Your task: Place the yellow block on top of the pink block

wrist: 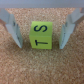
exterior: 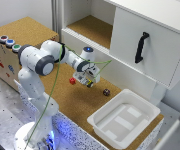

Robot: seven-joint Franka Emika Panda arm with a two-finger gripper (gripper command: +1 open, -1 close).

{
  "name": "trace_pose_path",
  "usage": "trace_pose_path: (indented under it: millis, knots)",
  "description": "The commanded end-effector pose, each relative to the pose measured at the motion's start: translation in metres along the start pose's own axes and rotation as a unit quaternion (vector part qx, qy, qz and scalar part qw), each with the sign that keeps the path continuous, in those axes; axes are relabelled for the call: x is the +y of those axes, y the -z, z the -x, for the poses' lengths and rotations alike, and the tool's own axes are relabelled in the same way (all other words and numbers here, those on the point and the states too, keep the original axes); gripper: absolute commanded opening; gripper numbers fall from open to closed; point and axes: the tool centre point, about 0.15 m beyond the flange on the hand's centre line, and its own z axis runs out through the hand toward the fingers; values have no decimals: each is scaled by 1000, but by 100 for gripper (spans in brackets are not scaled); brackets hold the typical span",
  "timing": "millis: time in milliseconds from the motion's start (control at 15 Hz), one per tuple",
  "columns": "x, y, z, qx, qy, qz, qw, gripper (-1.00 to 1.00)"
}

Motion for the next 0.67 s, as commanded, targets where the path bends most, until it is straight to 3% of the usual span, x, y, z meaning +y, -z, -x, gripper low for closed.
trace_pose_path:
  millis: [0, 600]
  knots:
    - [4, -2, -6, -7, -15, 44, 999, -100]
    - [5, 6, -10, -2, -8, 48, 999, -100]
